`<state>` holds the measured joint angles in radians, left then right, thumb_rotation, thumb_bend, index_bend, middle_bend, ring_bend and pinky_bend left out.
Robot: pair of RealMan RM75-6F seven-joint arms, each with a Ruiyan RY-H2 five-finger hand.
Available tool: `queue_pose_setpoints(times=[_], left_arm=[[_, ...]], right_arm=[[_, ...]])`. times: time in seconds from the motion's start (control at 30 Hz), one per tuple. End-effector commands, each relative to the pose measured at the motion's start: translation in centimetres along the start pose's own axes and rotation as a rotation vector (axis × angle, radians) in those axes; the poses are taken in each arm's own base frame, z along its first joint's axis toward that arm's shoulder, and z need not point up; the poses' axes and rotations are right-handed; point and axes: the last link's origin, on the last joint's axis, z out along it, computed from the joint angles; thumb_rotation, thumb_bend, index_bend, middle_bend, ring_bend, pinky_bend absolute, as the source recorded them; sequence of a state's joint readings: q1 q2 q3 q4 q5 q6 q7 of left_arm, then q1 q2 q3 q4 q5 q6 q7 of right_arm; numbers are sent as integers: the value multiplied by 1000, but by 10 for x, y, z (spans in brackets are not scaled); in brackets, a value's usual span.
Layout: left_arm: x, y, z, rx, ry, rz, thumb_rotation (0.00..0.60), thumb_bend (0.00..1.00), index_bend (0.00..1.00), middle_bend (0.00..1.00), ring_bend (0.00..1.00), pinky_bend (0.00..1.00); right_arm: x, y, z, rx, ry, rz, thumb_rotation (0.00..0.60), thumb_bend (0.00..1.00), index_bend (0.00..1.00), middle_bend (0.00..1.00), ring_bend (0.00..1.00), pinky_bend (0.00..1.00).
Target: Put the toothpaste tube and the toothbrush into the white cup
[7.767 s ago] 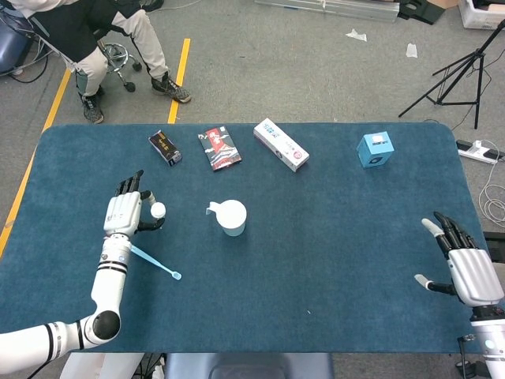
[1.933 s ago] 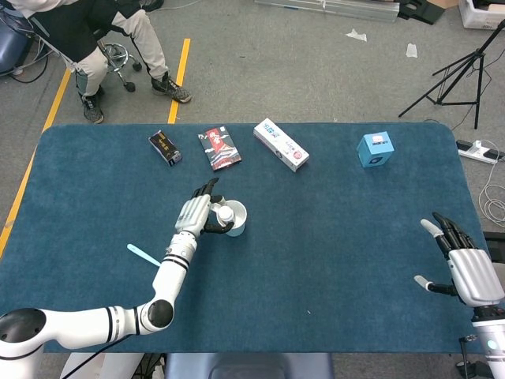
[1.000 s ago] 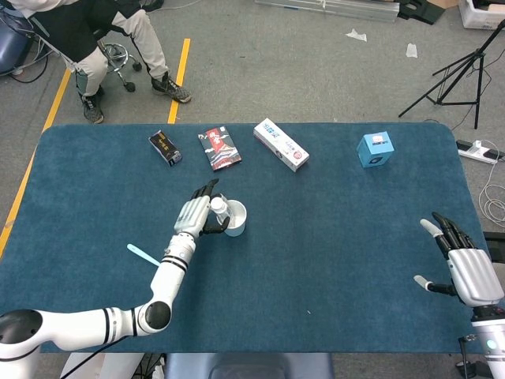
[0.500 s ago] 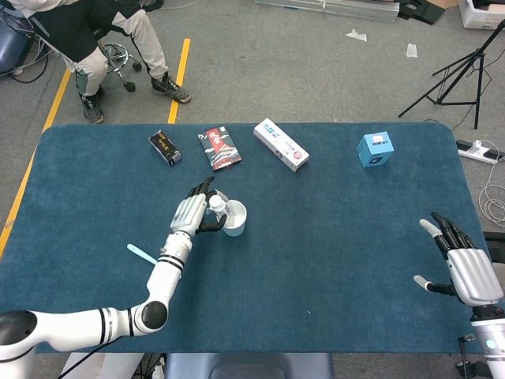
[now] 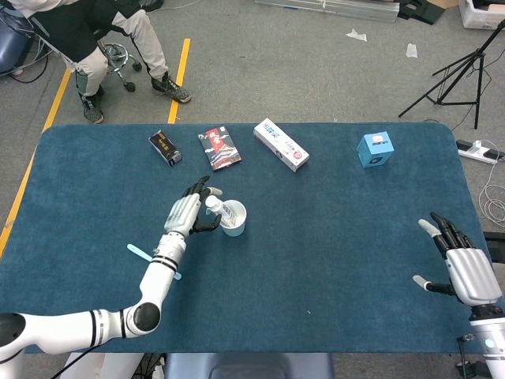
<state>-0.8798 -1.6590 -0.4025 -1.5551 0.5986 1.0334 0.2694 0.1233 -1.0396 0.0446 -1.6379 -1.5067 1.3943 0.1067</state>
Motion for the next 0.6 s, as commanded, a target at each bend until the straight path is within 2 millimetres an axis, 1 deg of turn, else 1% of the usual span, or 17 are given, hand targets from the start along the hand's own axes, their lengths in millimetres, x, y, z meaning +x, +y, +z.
queue_pose_setpoints(times=[0.03,0.33,0.5,0.6], left_arm=[[1,-1,-1,0,2,-2,600,395,239,0,0,0],[8,-4,-5,-1,17,-5,600,395,196,0,0,0],[17,-7,-13,-8,35,19,600,395,156,0,0,0],[24,-9,-20,-13,40,53,600,377,110,0,0,0]], right_arm=[[0,0,0,0,-1,0,600,41,135,0,0,180],[0,0,0,-1,0,1,600,41,135,0,0,180],[1,0,-1,0,4,4,600,41,135,0,0,180],[1,0,-1,1,3,3,600,41,135,0,0,180]])
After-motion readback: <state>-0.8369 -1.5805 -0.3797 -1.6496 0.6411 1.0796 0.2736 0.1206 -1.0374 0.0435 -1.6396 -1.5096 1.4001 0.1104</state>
